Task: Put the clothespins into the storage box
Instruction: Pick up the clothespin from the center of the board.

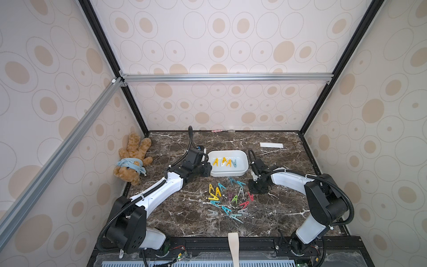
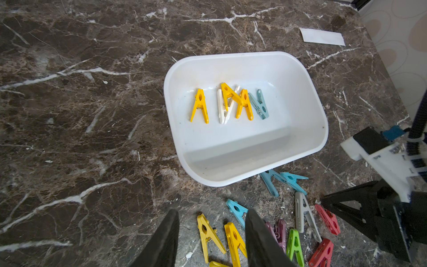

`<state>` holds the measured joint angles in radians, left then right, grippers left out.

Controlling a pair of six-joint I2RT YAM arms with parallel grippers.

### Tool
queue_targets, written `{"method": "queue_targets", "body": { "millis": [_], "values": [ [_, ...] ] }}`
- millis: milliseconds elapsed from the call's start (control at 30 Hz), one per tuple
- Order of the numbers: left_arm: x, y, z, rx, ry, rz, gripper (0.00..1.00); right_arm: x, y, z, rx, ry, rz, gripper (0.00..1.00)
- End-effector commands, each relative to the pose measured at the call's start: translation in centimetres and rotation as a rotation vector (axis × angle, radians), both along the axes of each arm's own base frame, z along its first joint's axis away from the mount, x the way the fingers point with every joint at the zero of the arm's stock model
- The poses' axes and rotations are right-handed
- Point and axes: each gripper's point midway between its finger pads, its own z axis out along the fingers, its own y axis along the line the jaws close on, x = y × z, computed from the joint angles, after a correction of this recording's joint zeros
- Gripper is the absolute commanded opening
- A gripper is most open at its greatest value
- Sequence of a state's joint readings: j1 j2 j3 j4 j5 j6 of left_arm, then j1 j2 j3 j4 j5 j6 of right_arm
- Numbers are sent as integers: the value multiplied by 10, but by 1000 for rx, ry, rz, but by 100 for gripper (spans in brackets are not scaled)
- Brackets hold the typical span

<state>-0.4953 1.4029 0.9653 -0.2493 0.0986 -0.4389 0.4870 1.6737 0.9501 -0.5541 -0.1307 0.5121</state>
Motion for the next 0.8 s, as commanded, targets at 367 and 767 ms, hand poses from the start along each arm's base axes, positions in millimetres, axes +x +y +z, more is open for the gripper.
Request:
{"method": "queue_targets", "body": {
  "millis": [367,767],
  "values": [
    [-2,5,-1,7,-4,18,47,-13,4,3,-10,8,16,14],
    [-6,11,0,15,-8,35,47,-7,5,11,-13,-15,34,4]
  ]
}}
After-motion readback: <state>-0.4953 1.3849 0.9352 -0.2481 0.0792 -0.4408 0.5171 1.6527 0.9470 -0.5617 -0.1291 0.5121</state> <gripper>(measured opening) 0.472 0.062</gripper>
